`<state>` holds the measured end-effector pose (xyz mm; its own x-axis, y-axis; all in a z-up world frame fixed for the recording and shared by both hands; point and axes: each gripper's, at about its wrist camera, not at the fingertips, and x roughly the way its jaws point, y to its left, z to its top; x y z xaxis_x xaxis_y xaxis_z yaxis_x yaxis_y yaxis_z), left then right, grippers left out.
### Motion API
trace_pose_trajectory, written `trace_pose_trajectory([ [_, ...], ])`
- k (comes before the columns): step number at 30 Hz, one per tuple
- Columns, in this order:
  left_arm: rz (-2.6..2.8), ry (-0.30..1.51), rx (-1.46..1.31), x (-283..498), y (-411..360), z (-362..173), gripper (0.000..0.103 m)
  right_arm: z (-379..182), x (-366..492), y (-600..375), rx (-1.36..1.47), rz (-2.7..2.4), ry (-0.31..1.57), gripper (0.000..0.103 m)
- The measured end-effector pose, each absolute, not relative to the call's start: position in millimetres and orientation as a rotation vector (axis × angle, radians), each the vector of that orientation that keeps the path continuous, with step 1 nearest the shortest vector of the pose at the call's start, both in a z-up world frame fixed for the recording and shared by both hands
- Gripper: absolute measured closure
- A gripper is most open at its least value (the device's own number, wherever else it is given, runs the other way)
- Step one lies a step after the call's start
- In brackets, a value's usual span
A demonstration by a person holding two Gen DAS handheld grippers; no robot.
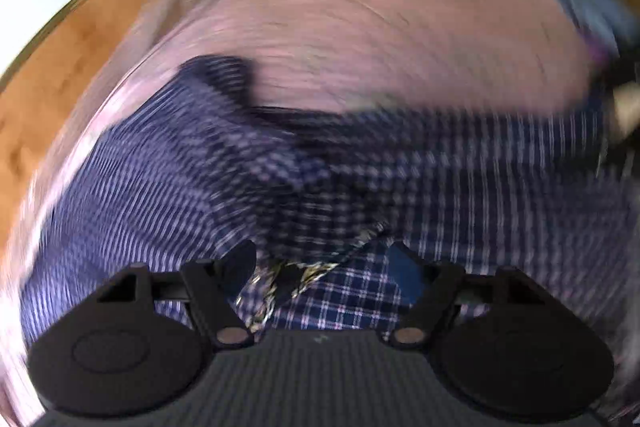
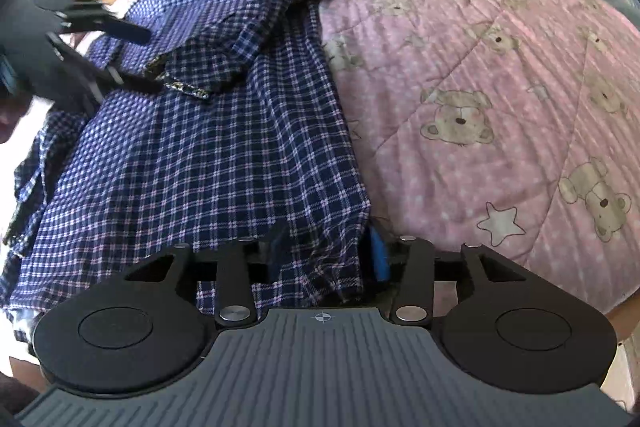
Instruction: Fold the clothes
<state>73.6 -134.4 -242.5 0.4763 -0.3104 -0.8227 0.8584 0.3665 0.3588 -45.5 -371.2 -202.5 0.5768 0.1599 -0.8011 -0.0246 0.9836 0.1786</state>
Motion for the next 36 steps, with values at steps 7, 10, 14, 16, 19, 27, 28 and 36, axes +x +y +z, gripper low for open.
trace_pose_trajectory([
  [7, -0.902, 0.623, 1.051, 82, -133, -254, 0.025, -206, -58, -380, 0.232, 0.094, 0.894, 0.057],
  [10, -0.944, 0.682, 0.966, 102, -140, -244, 0.057, -207, -58, -382, 0.237, 0.107, 0.89, 0.057],
  [14, -0.947, 0.732, 0.801, 114, -136, -225, 0.092, -208, -55, -388, 0.242, 0.136, 0.901, 0.06],
  [16, -0.892, 0.741, 0.594, 127, -119, -203, 0.093, -208, -54, -392, 0.23, 0.132, 0.912, 0.077],
  [19, -0.702, 0.756, 0.074, 160, -52, -161, 0.094, -204, -54, -397, 0.219, 0.128, 0.917, 0.094],
  [27, -0.186, 0.731, -0.77, 152, 158, -169, 0.094, -156, -74, -350, -0.055, 0.193, 0.807, 0.103],
  [28, -0.176, 0.732, -0.803, 149, 167, -173, 0.094, -156, -75, -341, -0.096, 0.202, 0.811, 0.103],
  [36, -0.29, 0.506, -0.986, 145, 206, -128, 0.094, -152, -94, -285, -0.354, 0.255, 0.786, 0.103],
])
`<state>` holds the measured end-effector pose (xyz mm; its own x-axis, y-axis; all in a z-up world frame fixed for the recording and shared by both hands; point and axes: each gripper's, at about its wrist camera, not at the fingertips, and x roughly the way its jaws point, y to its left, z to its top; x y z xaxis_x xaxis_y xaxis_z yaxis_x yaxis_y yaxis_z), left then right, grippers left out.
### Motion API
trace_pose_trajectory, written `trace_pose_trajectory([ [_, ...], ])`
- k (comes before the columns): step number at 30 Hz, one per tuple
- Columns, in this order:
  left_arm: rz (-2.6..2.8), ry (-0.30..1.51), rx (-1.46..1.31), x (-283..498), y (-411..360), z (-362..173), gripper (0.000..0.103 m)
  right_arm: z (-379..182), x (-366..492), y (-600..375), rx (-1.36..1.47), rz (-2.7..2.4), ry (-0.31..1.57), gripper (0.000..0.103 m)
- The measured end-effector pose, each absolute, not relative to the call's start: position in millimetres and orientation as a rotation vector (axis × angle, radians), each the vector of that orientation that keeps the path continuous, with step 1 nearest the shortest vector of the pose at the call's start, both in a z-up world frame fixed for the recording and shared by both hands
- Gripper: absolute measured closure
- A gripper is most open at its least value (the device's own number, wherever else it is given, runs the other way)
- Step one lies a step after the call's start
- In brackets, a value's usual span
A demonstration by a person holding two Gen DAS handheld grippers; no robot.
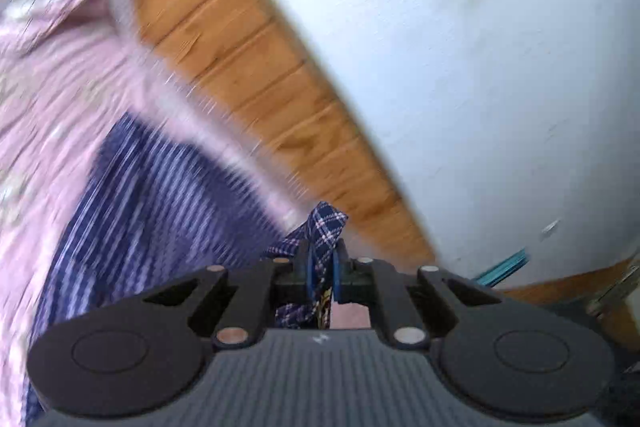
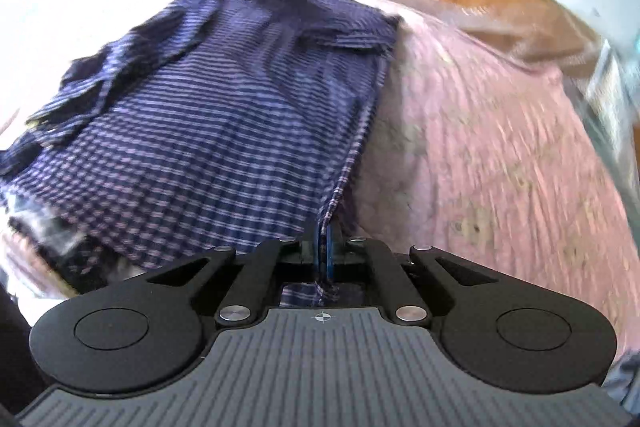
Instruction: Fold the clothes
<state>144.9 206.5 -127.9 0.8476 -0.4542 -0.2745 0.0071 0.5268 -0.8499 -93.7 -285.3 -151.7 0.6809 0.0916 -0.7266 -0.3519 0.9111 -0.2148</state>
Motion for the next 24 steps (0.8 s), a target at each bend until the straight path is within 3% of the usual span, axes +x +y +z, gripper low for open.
trace_pose_trajectory([
  [4, -0.241, 0.494, -0.966, 140, 233, -106, 0.094, -162, -108, -261, -0.481, 0.34, 0.808, 0.103],
  [13, -0.044, 0.555, -0.909, 129, 257, -127, 0.094, -198, -119, -251, -0.468, 0.391, 0.943, 0.103],
  [16, -0.013, 0.568, -0.874, 132, 261, -124, 0.095, -183, -112, -266, -0.32, 0.471, 0.977, 0.094],
  [18, 0.022, 0.551, -0.86, 132, 264, -124, 0.095, -159, -101, -284, -0.152, 0.556, 0.983, 0.083],
  [22, 0.096, 0.533, -0.837, 130, 272, -120, 0.095, -114, -65, -330, 0.064, 0.537, 0.889, 0.082],
  [24, 0.117, 0.542, -0.819, 139, 274, -126, 0.095, -121, -40, -340, 0.073, 0.504, 0.891, 0.079],
])
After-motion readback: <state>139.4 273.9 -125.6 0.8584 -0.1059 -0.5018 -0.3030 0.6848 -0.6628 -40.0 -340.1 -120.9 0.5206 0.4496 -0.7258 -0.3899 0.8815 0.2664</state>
